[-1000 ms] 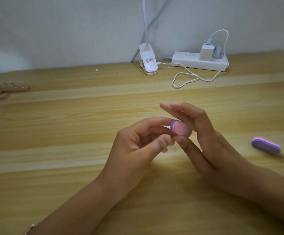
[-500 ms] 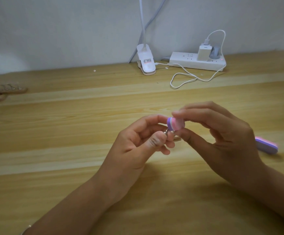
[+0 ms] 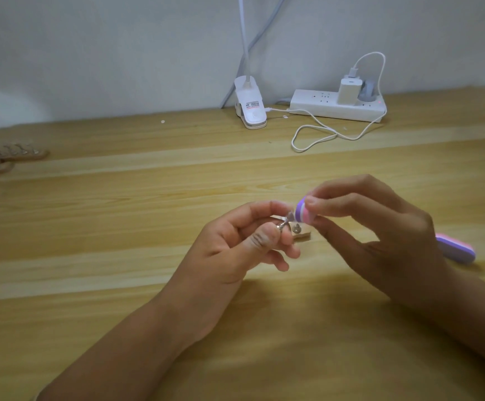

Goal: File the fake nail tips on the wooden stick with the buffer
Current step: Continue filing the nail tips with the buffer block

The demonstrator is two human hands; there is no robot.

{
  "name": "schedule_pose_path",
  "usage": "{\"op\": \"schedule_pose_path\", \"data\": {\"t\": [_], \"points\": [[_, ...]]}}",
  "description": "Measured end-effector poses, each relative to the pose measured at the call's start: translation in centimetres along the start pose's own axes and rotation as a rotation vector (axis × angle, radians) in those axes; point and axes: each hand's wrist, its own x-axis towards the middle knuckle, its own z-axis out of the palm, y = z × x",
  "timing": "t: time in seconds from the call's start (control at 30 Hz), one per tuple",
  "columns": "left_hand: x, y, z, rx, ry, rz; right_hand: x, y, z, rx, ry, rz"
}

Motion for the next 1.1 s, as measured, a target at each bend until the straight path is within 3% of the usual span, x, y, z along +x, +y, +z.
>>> {"op": "schedule_pose_path", "data": {"t": [0.1, 0.23, 0.37, 0.53, 0.7, 0.83, 1.1], "points": [[0.1, 0.1, 0.0, -0.022, 0.01, -0.018, 0.1, -0.1, -0.3, 0.022, 0.048, 0.023], [-0.1, 0.1, 0.0, -0.011, -0.007, -0.038, -0.3, -0.6, 0.0, 0.005, -0.024, -0.115], [-0.1, 0.3, 0.0, -0.024, 0.008, -0.058, -0.1, 0.4, -0.1, -0.045, -0.011, -0.038], [-0.1, 0.3, 0.2, -0.019, -0.02, -0.07, -0.4, -0.4, 0.2, -0.01, -0.034, -0.119], [-0.1, 0.4, 0.2, -0.027, 0.003, -0.074, -0.2, 0.2, 0.1, -0.025, 0.018, -0.042], [-0.1, 0.2, 0.2, -0.006, 0.005, -0.074, -0.6, -0.4, 0.4, -0.051, -0.026, -0.15], [0.1, 0.3, -0.1, -0.006, 0.026, -0.053, -0.2, 0.2, 0.4, -0.021, 0.018, -0.029]]}}
